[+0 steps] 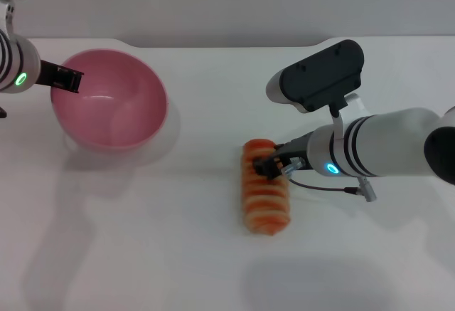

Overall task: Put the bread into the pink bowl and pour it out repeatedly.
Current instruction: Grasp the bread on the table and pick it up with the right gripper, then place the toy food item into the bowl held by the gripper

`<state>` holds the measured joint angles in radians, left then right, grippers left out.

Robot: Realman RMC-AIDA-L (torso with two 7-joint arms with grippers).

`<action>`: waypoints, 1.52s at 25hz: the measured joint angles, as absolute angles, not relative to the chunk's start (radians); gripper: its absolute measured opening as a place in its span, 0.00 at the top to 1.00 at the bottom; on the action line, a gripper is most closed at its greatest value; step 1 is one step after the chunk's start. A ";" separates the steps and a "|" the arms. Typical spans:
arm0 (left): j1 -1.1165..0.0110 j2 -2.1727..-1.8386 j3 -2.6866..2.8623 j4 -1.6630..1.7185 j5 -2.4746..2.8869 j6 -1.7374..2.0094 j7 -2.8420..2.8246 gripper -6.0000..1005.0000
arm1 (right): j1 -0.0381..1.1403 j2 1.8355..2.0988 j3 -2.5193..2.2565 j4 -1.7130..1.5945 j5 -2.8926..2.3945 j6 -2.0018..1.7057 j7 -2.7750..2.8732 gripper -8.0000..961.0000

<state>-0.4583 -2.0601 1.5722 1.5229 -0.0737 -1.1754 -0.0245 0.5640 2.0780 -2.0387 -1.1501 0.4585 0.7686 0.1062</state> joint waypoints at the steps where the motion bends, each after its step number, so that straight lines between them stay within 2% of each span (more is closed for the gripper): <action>1: -0.457 -2.060 1.572 1.525 -0.074 -1.176 -0.024 0.95 | 0.565 2.078 -2.038 -1.158 0.449 0.781 0.106 0.43; 5: -0.454 -2.060 1.576 1.527 -0.074 -1.177 -0.024 0.95 | 0.543 2.077 -2.021 -1.214 0.442 0.790 0.103 0.52; 10: -0.451 -2.062 1.623 1.527 -0.087 -1.175 -0.029 0.95 | 0.473 2.072 -1.970 -1.416 0.353 0.841 0.102 0.58; 20: -0.451 -2.066 1.718 1.532 -0.137 -1.162 -0.059 0.94 | 0.461 2.074 -1.942 -1.713 0.232 0.958 0.102 0.66; 38: -0.459 -2.065 1.812 1.603 -0.177 -1.163 -0.095 0.94 | 0.477 2.077 -1.979 -1.671 0.230 0.805 0.103 0.79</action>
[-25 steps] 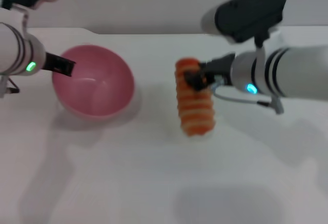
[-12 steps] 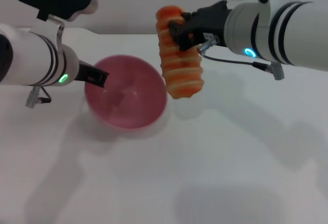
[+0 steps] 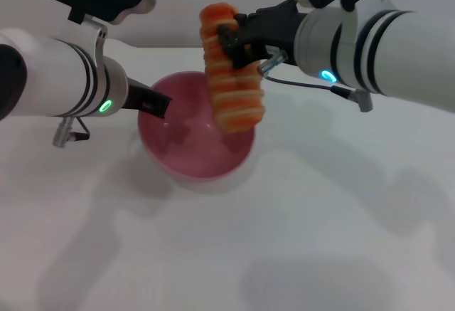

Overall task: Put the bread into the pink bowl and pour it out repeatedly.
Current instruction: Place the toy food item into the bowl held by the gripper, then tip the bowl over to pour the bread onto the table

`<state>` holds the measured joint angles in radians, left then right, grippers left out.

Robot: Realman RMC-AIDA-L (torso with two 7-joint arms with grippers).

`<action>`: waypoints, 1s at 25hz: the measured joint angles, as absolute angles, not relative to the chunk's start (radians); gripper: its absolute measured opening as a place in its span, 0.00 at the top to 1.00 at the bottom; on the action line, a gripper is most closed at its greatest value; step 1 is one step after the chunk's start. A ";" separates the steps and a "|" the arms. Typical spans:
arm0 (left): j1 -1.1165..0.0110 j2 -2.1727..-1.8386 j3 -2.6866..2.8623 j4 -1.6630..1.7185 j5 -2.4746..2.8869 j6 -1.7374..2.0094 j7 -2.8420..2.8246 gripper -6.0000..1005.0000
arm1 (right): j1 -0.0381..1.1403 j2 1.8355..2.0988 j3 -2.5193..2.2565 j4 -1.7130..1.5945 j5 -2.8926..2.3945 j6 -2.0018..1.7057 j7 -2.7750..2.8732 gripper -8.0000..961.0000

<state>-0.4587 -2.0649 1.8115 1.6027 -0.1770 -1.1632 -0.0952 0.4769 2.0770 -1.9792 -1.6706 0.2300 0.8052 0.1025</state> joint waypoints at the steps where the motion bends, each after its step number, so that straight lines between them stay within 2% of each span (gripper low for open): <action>1: -0.459 -2.065 1.812 1.603 -0.177 -1.163 -0.095 0.94 | 0.478 2.077 -1.985 -1.662 0.230 0.792 0.102 0.80; 2: -0.459 -2.065 1.812 1.603 -0.177 -1.163 -0.095 0.94 | 0.480 2.077 -1.992 -1.656 0.230 0.785 0.103 0.81; 13: -0.459 -2.062 1.810 1.620 -0.206 -1.151 -0.085 0.94 | 0.484 2.077 -2.039 -1.652 0.218 0.771 0.100 0.37; 19: -0.453 -2.060 1.804 1.621 -0.173 -1.143 -0.073 0.94 | 0.444 2.079 -2.011 -1.706 0.153 0.810 0.162 0.19; 25: -0.437 -2.059 1.807 1.640 -0.051 -1.114 -0.053 0.94 | 0.279 2.083 -1.893 -1.827 -0.097 0.924 0.287 0.19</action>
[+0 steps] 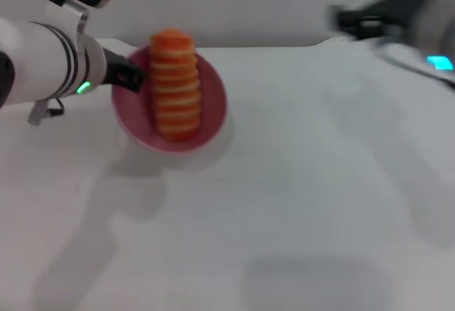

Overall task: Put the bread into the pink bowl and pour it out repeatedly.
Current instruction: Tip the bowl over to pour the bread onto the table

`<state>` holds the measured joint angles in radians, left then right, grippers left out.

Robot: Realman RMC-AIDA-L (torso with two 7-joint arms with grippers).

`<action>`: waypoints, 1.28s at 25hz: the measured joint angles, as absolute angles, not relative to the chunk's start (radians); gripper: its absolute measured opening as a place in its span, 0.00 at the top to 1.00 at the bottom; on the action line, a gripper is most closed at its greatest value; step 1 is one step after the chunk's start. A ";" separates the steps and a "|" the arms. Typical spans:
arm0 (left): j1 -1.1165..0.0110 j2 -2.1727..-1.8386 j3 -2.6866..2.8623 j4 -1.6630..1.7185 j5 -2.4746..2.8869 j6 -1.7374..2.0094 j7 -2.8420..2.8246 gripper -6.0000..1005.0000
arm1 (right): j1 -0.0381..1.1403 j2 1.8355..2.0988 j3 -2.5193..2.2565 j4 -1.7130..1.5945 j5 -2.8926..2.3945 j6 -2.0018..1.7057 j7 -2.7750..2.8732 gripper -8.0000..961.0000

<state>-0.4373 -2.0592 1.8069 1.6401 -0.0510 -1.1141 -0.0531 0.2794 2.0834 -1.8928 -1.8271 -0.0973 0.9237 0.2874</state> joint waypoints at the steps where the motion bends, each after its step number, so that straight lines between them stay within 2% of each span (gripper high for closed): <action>1: -0.433 -2.059 1.812 1.647 -0.033 -1.107 -0.046 0.94 | 0.256 2.084 -1.868 -1.836 -0.110 0.943 0.289 0.19; 4: -0.422 -2.059 1.838 1.673 0.007 -1.093 -0.009 0.94 | 0.194 2.083 -1.811 -1.849 -0.119 0.976 0.270 0.20; 10: -0.402 -2.062 1.981 1.750 0.129 -1.104 0.014 0.94 | 0.135 2.085 -1.782 -1.814 -0.120 0.986 0.258 0.49; 18: -0.388 -2.069 2.264 1.787 0.468 -1.194 0.031 0.94 | 0.137 2.079 -1.769 -1.762 -0.097 0.979 0.256 0.83; 25: -0.364 -2.073 2.468 1.781 0.762 -1.245 0.038 0.94 | 0.146 2.078 -1.766 -1.748 -0.091 0.978 0.248 0.93; 29: -0.374 -2.077 2.452 1.791 0.726 -1.266 0.016 0.94 | 0.156 2.078 -1.766 -1.733 -0.047 0.976 0.227 0.99; 32: -0.397 -2.078 2.366 1.811 0.616 -1.287 -0.042 0.94 | 0.162 2.077 -1.767 -1.726 -0.012 0.974 0.203 0.99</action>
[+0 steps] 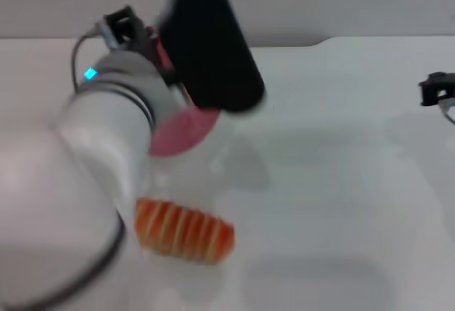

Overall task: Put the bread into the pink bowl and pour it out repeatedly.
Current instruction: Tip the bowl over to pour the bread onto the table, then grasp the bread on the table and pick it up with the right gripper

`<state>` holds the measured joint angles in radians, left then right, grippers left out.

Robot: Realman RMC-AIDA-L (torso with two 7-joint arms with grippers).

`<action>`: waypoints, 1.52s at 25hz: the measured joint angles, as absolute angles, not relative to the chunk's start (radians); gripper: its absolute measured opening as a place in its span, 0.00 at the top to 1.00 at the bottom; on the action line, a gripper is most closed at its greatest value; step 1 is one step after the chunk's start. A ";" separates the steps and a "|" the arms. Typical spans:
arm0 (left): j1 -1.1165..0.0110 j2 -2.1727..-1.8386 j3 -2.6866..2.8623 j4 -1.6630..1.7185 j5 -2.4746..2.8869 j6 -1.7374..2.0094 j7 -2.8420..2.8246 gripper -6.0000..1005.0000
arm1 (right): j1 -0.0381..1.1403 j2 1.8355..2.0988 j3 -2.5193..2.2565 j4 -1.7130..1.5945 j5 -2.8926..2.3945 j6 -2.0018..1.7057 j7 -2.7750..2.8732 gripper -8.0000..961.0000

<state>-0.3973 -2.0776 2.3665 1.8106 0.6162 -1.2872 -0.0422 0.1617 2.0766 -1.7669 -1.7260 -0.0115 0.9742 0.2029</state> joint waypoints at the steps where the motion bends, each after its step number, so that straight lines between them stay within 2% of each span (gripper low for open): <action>1: -0.404 -2.078 2.318 1.819 0.556 -1.290 -0.067 0.94 | 0.163 2.076 -1.768 -1.725 0.019 0.968 0.177 0.99; 11: -0.410 -2.062 1.707 1.813 0.064 -1.270 -0.101 0.94 | 0.190 2.074 -1.815 -1.721 0.152 0.944 0.100 0.99; 20: -0.384 -2.059 1.457 1.774 -0.215 -1.266 0.063 0.94 | 0.233 2.072 -1.845 -1.663 0.221 0.947 0.080 0.99; 31: -0.381 -2.059 1.439 1.734 -0.079 -1.263 0.003 0.94 | 0.443 2.077 -1.955 -1.450 0.433 0.874 0.021 0.99; 38: -0.416 -2.059 1.424 1.671 -0.022 -1.262 -0.010 0.94 | 0.474 2.078 -2.012 -1.410 0.522 0.783 0.021 0.99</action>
<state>-0.4165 -2.0585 1.4235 1.6714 -0.0223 -1.2622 -0.0100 0.4737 2.0785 -2.0119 -1.4103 0.5224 0.7835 0.0213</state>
